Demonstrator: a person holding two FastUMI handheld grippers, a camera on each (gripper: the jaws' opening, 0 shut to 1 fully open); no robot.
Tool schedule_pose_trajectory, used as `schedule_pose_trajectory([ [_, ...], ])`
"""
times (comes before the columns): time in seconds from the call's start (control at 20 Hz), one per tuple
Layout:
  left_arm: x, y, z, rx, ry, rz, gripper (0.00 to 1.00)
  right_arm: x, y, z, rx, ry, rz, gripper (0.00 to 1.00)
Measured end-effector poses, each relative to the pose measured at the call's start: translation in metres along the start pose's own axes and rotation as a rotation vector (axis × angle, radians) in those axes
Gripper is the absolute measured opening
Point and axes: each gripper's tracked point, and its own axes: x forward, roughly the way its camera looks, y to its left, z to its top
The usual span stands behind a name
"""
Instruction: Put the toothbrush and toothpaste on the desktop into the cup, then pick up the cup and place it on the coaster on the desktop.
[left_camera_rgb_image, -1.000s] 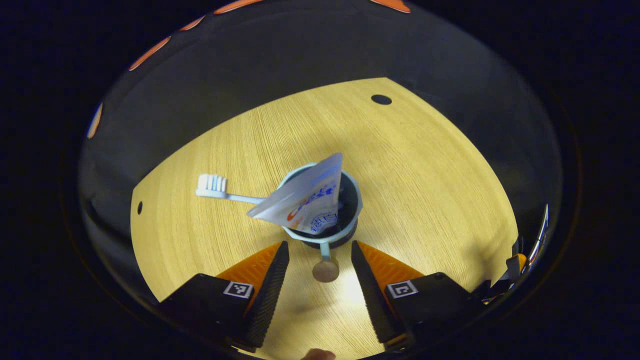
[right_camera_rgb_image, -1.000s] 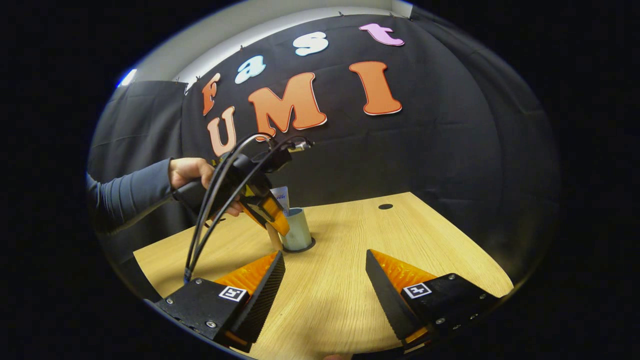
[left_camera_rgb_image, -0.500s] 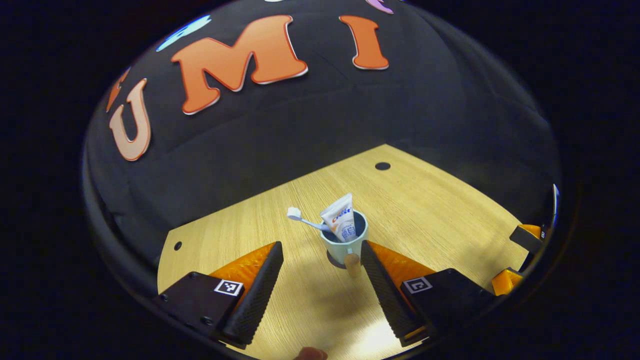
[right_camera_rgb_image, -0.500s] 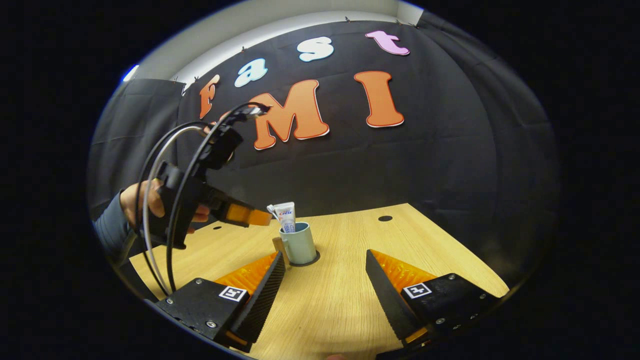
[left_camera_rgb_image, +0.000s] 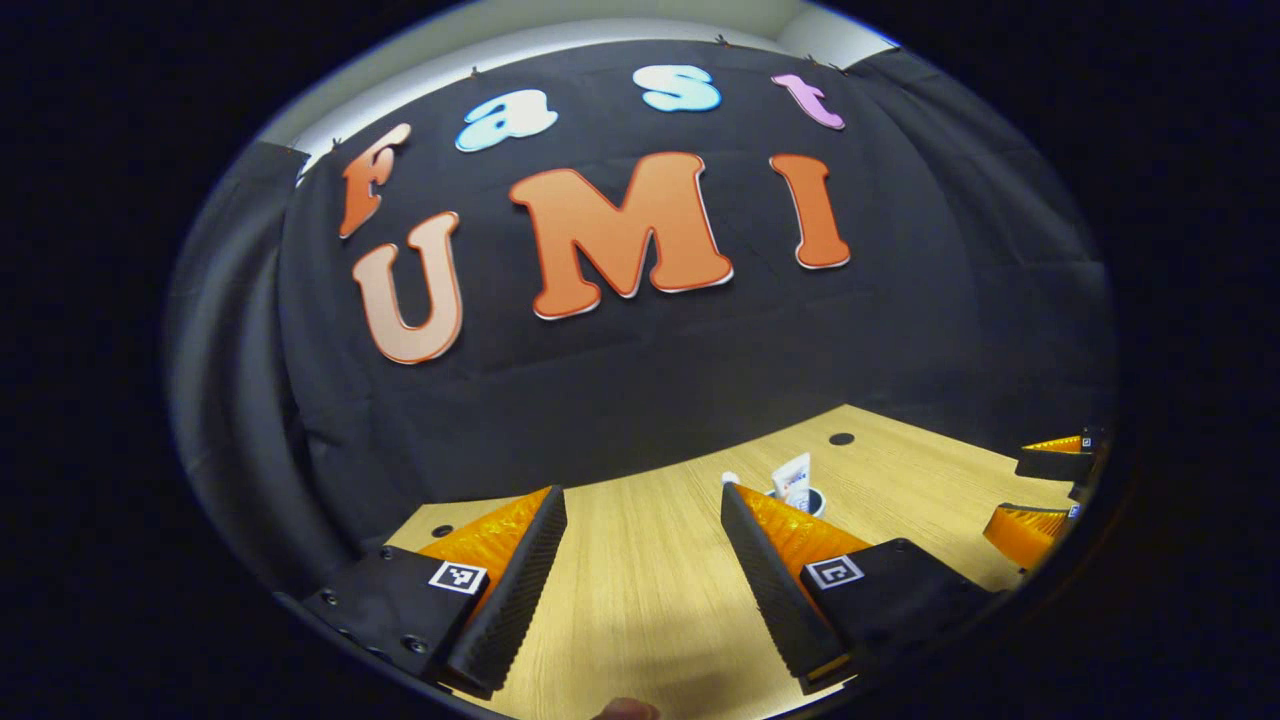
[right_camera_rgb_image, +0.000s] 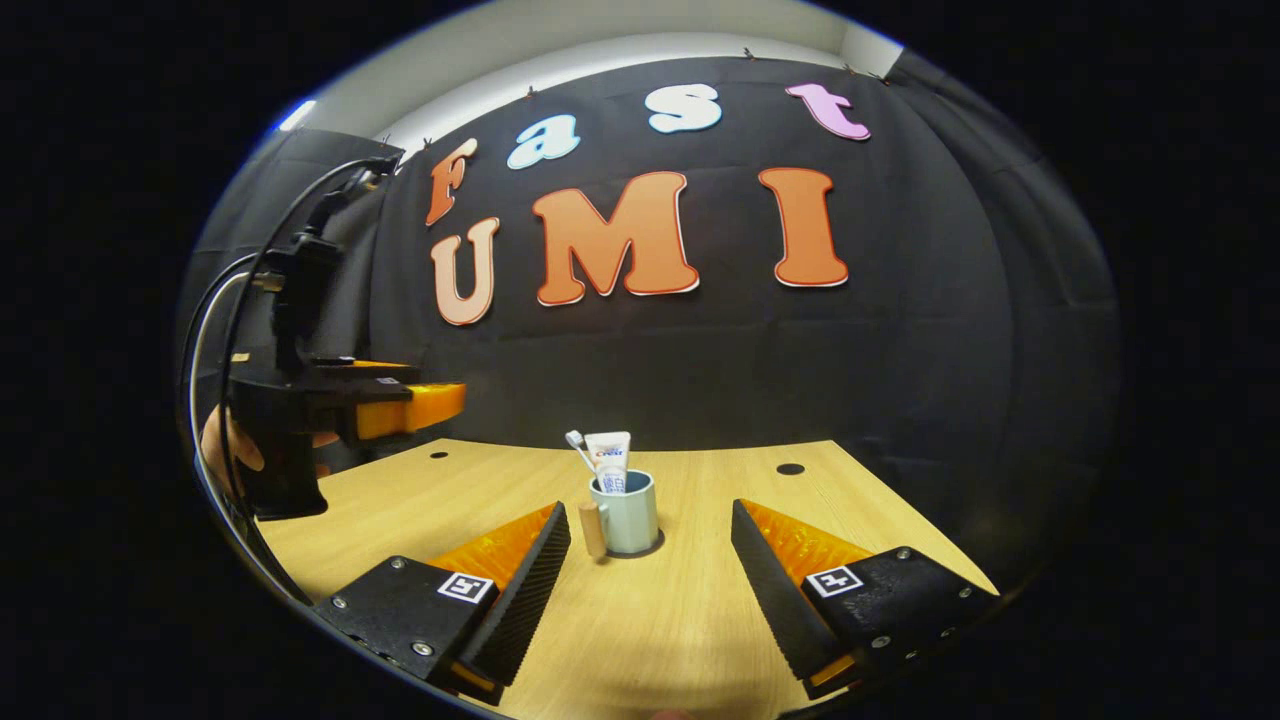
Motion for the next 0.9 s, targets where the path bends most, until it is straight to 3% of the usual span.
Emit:
schedule_pose_trajectory([
  [0.15,-0.012,0.01,0.001,0.011,-0.089,0.095,1.0,0.008,0.021,0.004,-0.036,-0.007,0.017,0.98],
  [0.4,-0.013,0.015,0.001,-0.021,-0.144,0.182,0.98,0.022,0.049,0.002,-0.036,-0.002,0.044,0.98],
  [0.9,-0.02,0.014,0.0,-0.044,-0.177,0.208,1.0,0.048,0.06,0.006,-0.039,-0.007,0.041,0.98],
])
